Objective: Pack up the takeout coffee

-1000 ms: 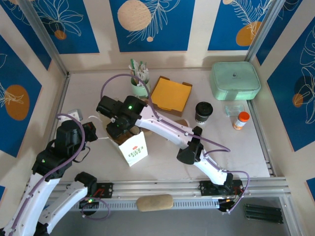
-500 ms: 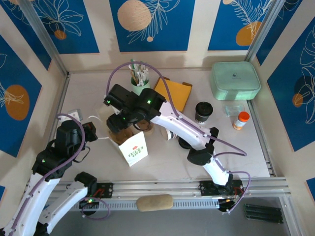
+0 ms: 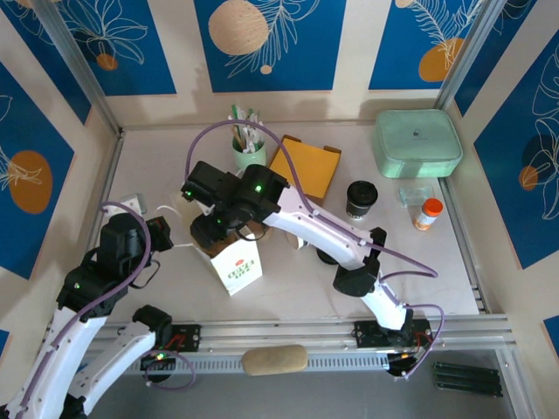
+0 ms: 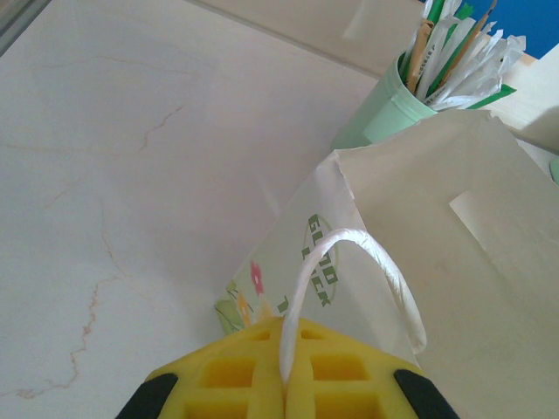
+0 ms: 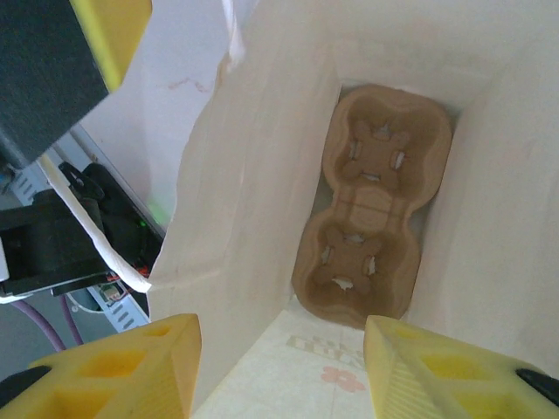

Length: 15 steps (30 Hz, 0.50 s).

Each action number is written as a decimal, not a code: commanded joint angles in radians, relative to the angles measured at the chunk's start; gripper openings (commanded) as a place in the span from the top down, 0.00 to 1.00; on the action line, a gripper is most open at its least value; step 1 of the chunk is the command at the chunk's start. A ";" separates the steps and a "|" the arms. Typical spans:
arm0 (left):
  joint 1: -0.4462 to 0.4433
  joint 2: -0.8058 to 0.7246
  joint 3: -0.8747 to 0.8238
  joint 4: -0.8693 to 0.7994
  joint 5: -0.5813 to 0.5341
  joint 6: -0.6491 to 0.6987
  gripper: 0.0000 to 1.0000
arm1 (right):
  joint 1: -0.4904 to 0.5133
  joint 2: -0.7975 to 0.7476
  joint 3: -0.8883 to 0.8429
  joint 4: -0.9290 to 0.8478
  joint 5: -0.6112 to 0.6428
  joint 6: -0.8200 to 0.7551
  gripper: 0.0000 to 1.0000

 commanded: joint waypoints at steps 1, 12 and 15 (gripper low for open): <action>0.008 0.002 0.002 0.018 0.010 -0.002 1.00 | 0.006 -0.027 -0.012 -0.026 -0.008 0.016 0.47; 0.008 0.002 -0.001 0.022 0.010 -0.003 1.00 | 0.007 -0.032 -0.032 -0.026 0.002 0.018 0.47; 0.008 0.003 -0.001 0.025 0.013 -0.002 1.00 | 0.006 -0.034 -0.037 -0.025 0.005 0.017 0.47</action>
